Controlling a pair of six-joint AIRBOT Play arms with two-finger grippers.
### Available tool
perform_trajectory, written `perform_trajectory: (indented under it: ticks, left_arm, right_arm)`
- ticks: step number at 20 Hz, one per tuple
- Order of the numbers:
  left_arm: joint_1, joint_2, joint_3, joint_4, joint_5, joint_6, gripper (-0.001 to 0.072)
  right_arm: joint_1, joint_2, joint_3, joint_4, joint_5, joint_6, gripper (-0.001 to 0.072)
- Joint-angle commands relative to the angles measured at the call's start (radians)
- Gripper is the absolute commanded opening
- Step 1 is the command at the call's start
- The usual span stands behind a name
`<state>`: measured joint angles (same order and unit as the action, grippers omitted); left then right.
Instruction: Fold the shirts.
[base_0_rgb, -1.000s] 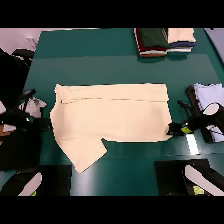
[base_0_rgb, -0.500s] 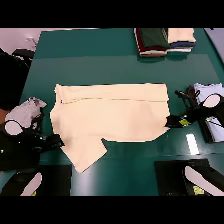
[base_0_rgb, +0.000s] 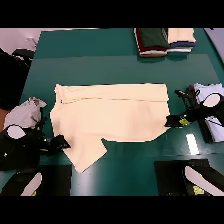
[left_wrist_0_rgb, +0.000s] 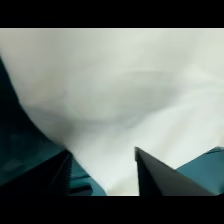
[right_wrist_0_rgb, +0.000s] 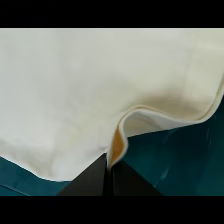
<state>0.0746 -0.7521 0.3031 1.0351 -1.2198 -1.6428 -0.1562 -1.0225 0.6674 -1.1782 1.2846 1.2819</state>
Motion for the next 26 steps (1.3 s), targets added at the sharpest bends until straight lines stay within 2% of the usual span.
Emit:
perform_trajectory:
  ticks: [1, 2, 6, 9, 11, 14, 16, 20, 23, 26]
  left_arm:
    - [0.000, 0.000, -0.006, -0.056, 0.030, 0.039, 0.0080]
    - [0.000, 0.000, -0.003, -0.056, 0.023, 0.074, 0.0034]
    - [0.000, 0.021, 0.000, -0.056, -0.039, 0.101, 0.0023]
    - [0.000, 0.174, 0.026, -0.026, -0.108, 0.059, 0.0022]
    - [0.000, 0.276, 0.075, -0.011, -0.203, 0.041, 0.0022]
    - [0.000, 0.313, 0.191, -0.010, -0.328, 0.034, 0.0022]
    - [0.000, 0.296, 0.264, -0.010, -0.319, 0.035, 0.0022]
    - [0.000, 0.124, 0.352, -0.004, -0.187, 0.111, 0.0022]
    - [0.000, -0.092, 0.459, 0.043, -0.050, 0.180, 0.0023]
    - [0.000, -0.328, 0.640, 0.080, 0.005, 0.220, 0.0023]
  right_arm:
    - [0.001, 0.002, 0.001, 0.000, 0.003, 0.000, 0.0015]
    - [0.001, 0.002, 0.001, 0.000, 0.010, 0.000, 0.0015]
    - [0.001, 0.035, 0.001, -0.005, 0.043, 0.000, 0.0015]
    - [0.000, 0.142, 0.001, -0.105, 0.086, 0.040, 0.0014]
    - [-0.023, 0.212, 0.001, -0.170, 0.156, 0.056, 0.0014]
    - [-0.106, 0.307, 0.001, -0.185, 0.220, 0.057, 0.0014]
    - [-0.153, 0.351, 0.002, -0.184, 0.202, 0.056, 0.0013]
    - [-0.146, 0.264, 0.091, -0.177, 0.143, 0.055, 0.0013]
    - [-0.071, 0.085, 0.238, -0.177, 0.067, 0.063, 0.0013]
    - [-0.014, -0.134, 0.425, -0.177, 0.051, 0.088, 0.0013]
